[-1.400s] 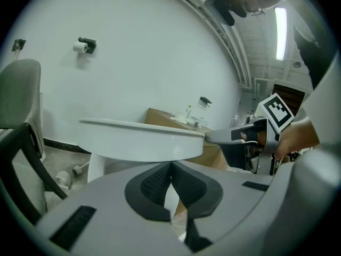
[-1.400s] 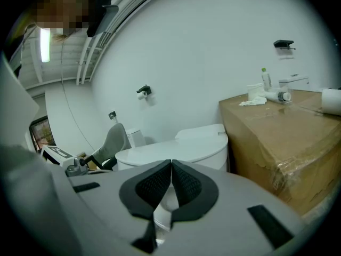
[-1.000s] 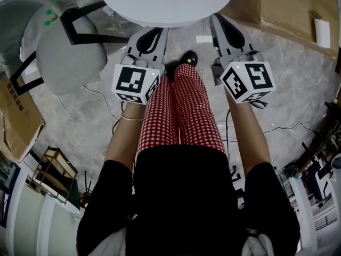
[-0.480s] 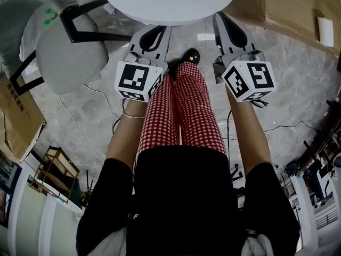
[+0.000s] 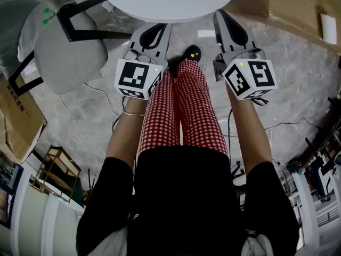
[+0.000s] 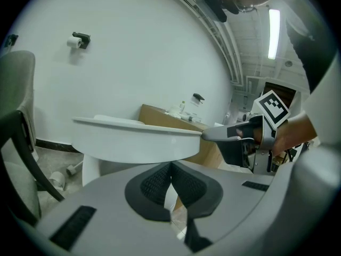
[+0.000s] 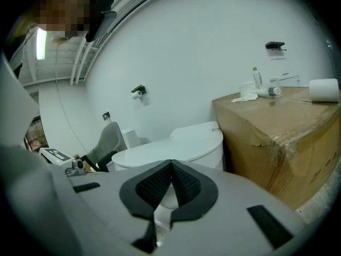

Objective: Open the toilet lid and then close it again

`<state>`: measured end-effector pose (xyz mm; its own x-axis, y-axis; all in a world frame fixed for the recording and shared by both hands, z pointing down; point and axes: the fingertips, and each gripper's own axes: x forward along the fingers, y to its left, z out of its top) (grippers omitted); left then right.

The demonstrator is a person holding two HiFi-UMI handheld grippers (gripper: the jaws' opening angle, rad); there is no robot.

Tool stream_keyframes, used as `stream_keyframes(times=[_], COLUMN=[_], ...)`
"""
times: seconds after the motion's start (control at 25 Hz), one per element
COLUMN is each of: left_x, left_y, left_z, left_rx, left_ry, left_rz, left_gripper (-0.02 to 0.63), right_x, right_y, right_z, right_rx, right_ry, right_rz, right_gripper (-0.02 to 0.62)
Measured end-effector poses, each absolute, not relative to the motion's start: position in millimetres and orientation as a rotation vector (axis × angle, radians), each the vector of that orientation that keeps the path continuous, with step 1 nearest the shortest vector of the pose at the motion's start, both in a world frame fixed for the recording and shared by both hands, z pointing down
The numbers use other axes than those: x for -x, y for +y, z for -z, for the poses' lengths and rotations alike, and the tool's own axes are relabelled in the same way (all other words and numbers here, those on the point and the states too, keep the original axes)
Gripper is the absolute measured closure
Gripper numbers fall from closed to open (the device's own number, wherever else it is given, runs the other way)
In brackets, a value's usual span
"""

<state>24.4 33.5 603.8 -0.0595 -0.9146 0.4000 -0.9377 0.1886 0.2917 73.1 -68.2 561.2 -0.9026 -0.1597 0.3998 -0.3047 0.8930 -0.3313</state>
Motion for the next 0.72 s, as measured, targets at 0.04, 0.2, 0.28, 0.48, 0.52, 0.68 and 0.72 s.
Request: stream_keyframes(times=[0.04,0.2,0.28,0.48,0.52,0.68,0.72], left_x=[-25.0,-25.2,-25.8,-28.5,-28.7,-28.7,-29.4], left_y=[33.5,34.1,35.3,37.4,37.6,37.4,38.0], left_z=[-604.2,-608.6,-611.2,-617.7,-619.5,-624.6,-625.6], left_rx=[-1.73,-1.733,-1.733,-1.739,-1.739,-1.739,-1.741], left_ry=[-1.974,-1.971,-1.968,-1.959,-1.957,-1.954,-1.951], left_rz=[-0.061,-0.062,-0.066,-0.071,-0.073,-0.073,-0.073], left_gripper=[0.603,0.603,0.603,0.603,0.603,0.603,0.603], right_x=[-73.8,-74.4,-74.9,-77.7,-78.0,-78.0,-78.7], right_y=[-68.1,-67.3,-66.2,-64.0,-63.9,-63.9,-63.3], right_z=[-561.6,-565.6,-568.0,-574.3,-576.0,-580.6,-581.4], right_rx=[-0.344,-0.349,-0.352,-0.354,-0.355,-0.365,-0.368], right_ry=[-2.695,-2.7,-2.699,-2.697,-2.696,-2.698,-2.696], right_rz=[-0.553,-0.557,-0.566,-0.58,-0.585,-0.59,-0.585], right_gripper=[0.575,0.575,0.575,0.575,0.575,0.575,0.575])
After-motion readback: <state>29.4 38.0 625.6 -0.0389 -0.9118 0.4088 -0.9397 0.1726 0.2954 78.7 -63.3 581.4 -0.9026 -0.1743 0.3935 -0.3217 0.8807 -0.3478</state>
